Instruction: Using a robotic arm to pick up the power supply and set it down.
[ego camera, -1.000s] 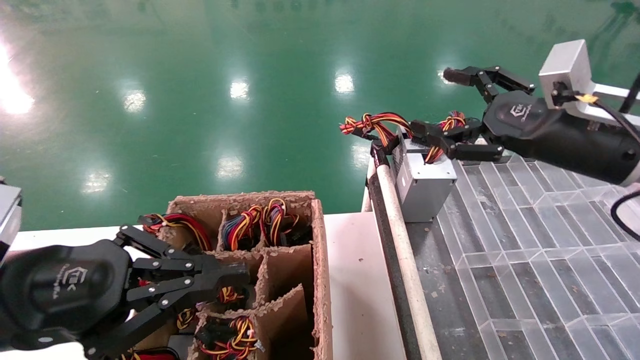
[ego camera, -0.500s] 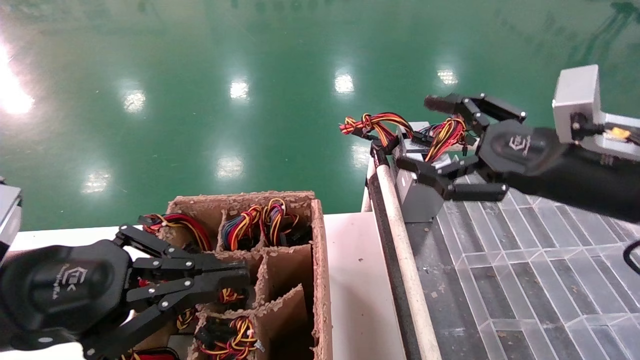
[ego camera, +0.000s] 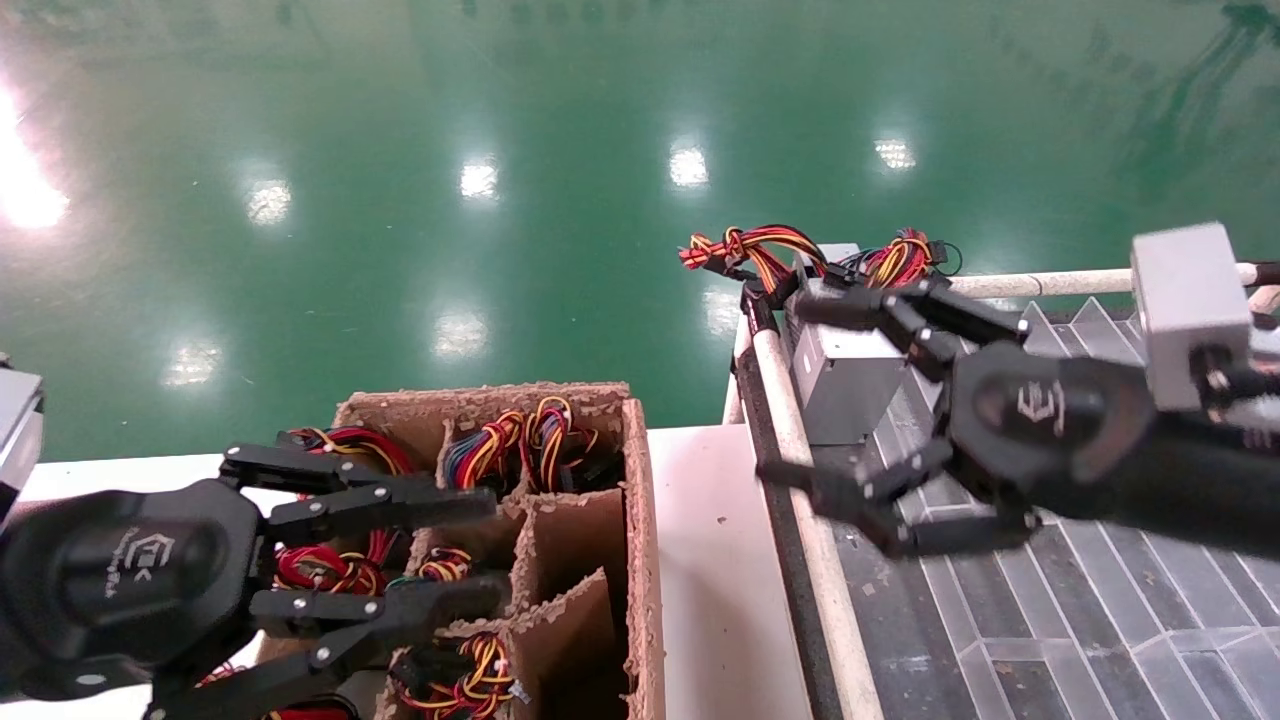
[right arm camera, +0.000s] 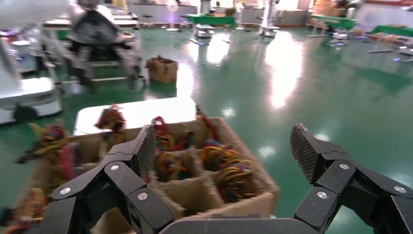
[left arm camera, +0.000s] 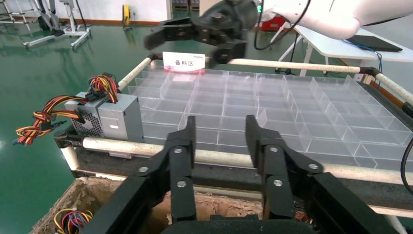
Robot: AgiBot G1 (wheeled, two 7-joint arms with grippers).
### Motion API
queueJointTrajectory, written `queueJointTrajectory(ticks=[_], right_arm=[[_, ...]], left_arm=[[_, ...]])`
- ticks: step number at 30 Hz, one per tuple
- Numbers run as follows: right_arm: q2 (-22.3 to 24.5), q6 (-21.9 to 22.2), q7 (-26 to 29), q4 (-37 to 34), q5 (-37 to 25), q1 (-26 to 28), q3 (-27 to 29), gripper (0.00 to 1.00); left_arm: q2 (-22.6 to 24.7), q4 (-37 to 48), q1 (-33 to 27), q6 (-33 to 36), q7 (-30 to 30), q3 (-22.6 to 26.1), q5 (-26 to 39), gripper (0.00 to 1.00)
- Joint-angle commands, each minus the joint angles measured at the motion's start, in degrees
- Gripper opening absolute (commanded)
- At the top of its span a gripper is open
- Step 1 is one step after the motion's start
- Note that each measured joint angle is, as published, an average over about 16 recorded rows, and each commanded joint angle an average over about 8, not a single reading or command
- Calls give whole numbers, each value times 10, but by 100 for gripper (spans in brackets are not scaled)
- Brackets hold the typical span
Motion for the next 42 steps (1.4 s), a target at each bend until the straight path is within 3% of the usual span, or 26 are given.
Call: queueJointTrajectory(ticks=[1,11,17,42], right_arm=[[6,-3,14,23,6,-14,4,100],[33,-16,81,132,34,-78,24,100],[40,-20,94,160,42,-95,29,100],[36,-17,86,140,37,-84,26,100]], left_arm=[[0,0,0,0,0,0,0,100],[0,0,0,0,0,0,0,100],[0,0,0,0,0,0,0,100],[0,0,0,0,0,0,0,100]])
